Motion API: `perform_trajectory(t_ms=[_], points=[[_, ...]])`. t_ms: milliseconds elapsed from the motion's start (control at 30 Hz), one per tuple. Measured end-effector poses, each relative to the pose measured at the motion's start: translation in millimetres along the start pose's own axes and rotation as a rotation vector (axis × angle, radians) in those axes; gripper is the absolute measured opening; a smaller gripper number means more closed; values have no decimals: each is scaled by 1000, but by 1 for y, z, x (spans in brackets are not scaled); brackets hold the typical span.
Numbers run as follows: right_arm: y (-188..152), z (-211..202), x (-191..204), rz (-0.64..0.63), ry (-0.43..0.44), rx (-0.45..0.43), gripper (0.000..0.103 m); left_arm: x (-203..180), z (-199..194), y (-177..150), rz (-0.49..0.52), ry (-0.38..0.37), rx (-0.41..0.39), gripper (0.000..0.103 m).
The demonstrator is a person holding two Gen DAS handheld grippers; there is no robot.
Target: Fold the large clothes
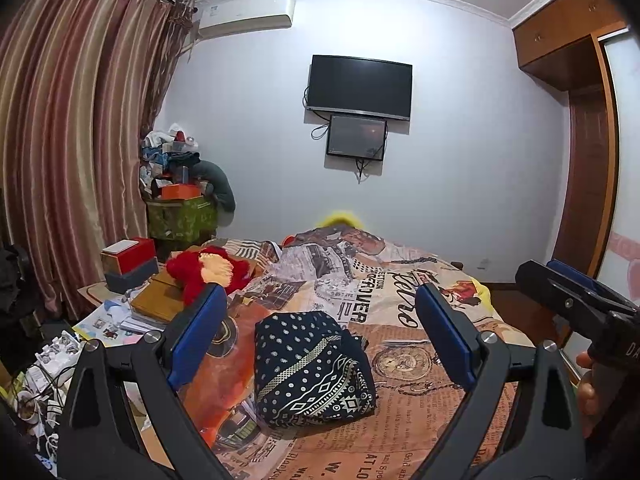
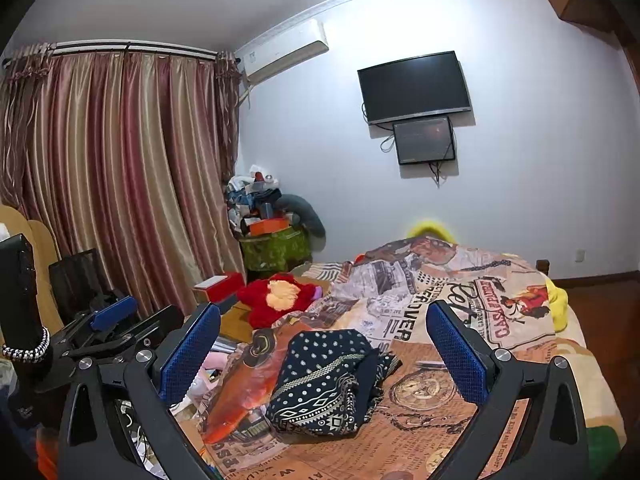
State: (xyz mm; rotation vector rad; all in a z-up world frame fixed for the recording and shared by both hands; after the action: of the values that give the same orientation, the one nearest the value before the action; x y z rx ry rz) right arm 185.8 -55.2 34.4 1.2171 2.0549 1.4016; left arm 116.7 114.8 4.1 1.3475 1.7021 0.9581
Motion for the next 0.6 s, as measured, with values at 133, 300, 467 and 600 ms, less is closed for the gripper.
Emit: perform_trajectory(t_ms=[133,300,467,600], points=[[0,0,0,0,0,0,103,-3,0,1,20,-13,2,96],[0,0,1,1,0,1,103,-8,-1,0,36,-18,1,96],[0,0,1,2,1,1,103,-9,-3,1,38,-23,0,96],[0,0,3,3,0,0,103,-10,-4,1,40,-24,0,96]])
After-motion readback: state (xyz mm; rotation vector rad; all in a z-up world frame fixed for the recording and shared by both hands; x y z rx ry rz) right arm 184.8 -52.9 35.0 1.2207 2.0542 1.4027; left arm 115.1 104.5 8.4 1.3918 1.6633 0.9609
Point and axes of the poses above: each gripper's, at about its wrist camera, not at the fingertips, and z roughly the way its jaws point, x to its left, y to its top, the point moved 6 cm from there along z, roughly the way its jaws point, and after that the axes turned 12 degrees about x, right-handed, at the moved point
